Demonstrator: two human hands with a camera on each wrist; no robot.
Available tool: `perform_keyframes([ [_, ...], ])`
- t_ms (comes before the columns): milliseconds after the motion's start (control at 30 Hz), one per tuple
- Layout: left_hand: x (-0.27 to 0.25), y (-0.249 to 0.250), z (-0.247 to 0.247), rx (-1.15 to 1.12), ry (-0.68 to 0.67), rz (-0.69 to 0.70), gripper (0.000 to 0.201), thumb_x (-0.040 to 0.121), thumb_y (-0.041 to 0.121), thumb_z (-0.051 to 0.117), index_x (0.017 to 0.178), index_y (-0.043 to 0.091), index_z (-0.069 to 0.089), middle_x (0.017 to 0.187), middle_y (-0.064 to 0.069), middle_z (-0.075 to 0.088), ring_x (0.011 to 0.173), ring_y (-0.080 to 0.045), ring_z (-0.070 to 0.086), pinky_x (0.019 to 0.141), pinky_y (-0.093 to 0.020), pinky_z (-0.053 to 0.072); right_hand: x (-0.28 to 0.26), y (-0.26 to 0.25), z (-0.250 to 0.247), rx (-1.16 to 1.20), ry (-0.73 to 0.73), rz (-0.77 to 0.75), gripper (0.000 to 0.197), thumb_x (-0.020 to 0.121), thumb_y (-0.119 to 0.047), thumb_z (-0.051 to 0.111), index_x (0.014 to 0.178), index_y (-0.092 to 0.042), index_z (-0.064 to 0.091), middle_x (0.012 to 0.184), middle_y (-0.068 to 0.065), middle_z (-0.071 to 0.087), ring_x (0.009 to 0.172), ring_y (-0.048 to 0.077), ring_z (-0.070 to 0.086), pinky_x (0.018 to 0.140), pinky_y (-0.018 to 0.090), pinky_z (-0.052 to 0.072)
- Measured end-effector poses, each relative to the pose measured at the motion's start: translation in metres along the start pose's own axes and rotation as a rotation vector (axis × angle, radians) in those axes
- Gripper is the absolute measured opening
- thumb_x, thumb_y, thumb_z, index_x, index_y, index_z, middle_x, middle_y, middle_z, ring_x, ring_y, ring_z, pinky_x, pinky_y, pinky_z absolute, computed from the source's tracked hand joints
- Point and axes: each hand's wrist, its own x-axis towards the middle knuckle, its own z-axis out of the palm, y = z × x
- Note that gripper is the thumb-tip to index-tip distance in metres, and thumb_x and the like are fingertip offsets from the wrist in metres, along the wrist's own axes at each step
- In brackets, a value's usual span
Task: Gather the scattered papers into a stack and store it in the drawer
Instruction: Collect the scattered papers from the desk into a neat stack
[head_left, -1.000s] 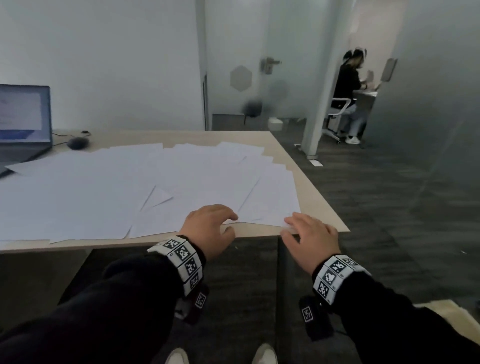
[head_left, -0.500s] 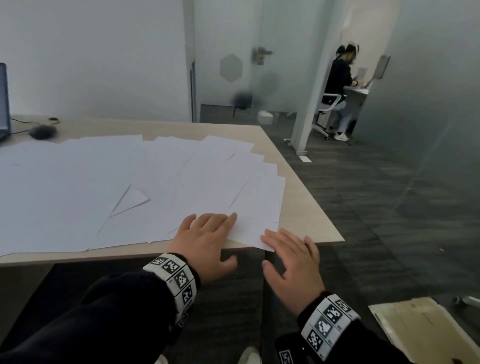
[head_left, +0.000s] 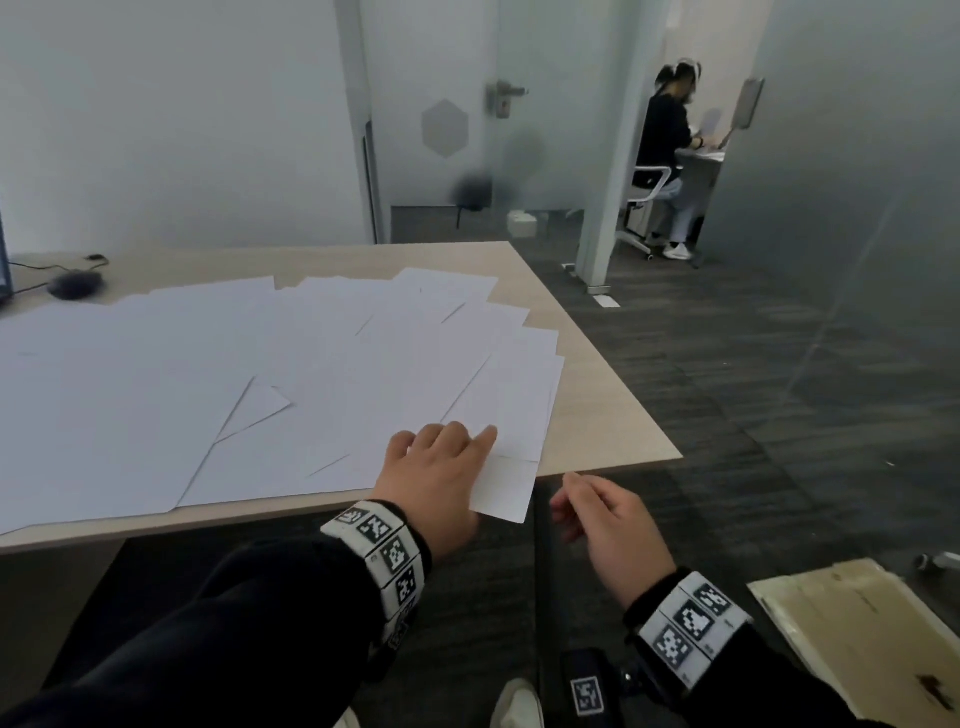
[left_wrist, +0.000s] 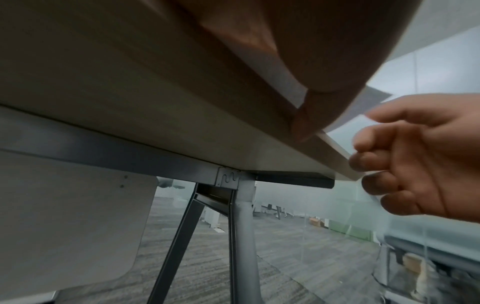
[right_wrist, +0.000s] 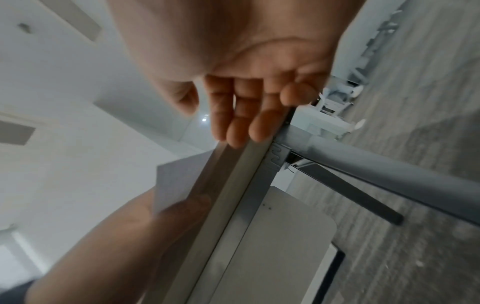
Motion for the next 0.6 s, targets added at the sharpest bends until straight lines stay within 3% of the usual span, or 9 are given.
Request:
perform_keyframes([
  [167,-0.02,-0.011,0.003,-0.114,0.112,0.0,0.053,0.071,0.02,0.064,0.12,0.041,0.06,0.115,0.013,0.055,0.116,-0.017,0.049,0.096,-0.041,0.032,0.004,-0.014,0.001,0.226,-0.104,0.287,0.052,0.099,-0.053,0.043,0.097,-0.009,0.071,0.085,0.012,0.078,0.065,0.023,0.067,0.054,0.028,0.044],
  [267,-0.026,-0.014,0.0,-0.178,0.163,0.02,0.037,0.069,0.022,0.07,0.103,0.037,0.068,0.119,0.017,0.064,0.115,-0.015,0.057,0.09,-0.04,0.038,0.008,-0.023,0.009,0.27,-0.127,0.345,0.055,0.096,-0.057,0.045,0.1,-0.009,0.071,0.084,0.011,0.078,0.06,0.022,0.066,0.053,0.027,0.042],
  [333,-0.031,-0.011,-0.007,-0.219,0.14,0.061,0.031,0.076,0.023,0.064,0.104,0.036,0.066,0.119,0.018,0.065,0.116,-0.013,0.057,0.093,-0.036,0.035,0.011,-0.029,0.014,0.304,-0.116,0.363,0.052,0.094,-0.056,0.049,0.097,-0.008,0.069,0.079,0.01,0.077,0.056,0.022,0.064,0.049,0.025,0.038],
  [400,-0.039,-0.008,-0.017,-0.243,0.145,0.132,0.025,0.083,0.037,0.054,0.107,0.036,0.063,0.11,0.018,0.068,0.108,-0.012,0.061,0.091,-0.033,0.037,0.012,-0.032,0.017,0.337,-0.102,0.35,0.045,0.093,-0.048,0.056,0.096,-0.006,0.069,0.075,0.012,0.075,0.053,0.021,0.061,0.047,0.023,0.034],
  [500,-0.047,-0.006,-0.031,-0.318,0.081,0.189,0.061,0.086,0.072,0.023,0.12,0.037,0.06,0.115,0.016,0.067,0.11,-0.007,0.058,0.094,-0.034,0.039,0.012,-0.032,0.018,0.345,-0.107,0.283,0.032,0.093,-0.033,0.062,0.096,-0.002,0.069,0.076,0.012,0.071,0.049,0.017,0.06,0.045,0.022,0.031],
  [533,-0.046,-0.007,-0.034,-0.384,0.075,0.166,0.068,0.086,0.073,0.017,0.124,0.036,0.059,0.12,0.017,0.065,0.114,-0.004,0.056,0.097,-0.034,0.039,0.012,-0.03,0.018,0.342,-0.11,0.267,0.031,0.093,-0.031,0.063,0.098,-0.001,0.069,0.078,0.011,0.072,0.05,0.015,0.06,0.045,0.023,0.032],
  [600,-0.036,-0.011,-0.033,-0.511,0.112,0.078,0.061,0.086,0.067,0.025,0.13,0.037,0.056,0.13,0.02,0.059,0.122,0.0,0.049,0.104,-0.034,0.038,0.011,-0.027,0.018,0.348,-0.109,0.252,0.03,0.093,-0.03,0.063,0.102,-0.001,0.07,0.08,0.009,0.074,0.052,0.015,0.061,0.047,0.024,0.033],
])
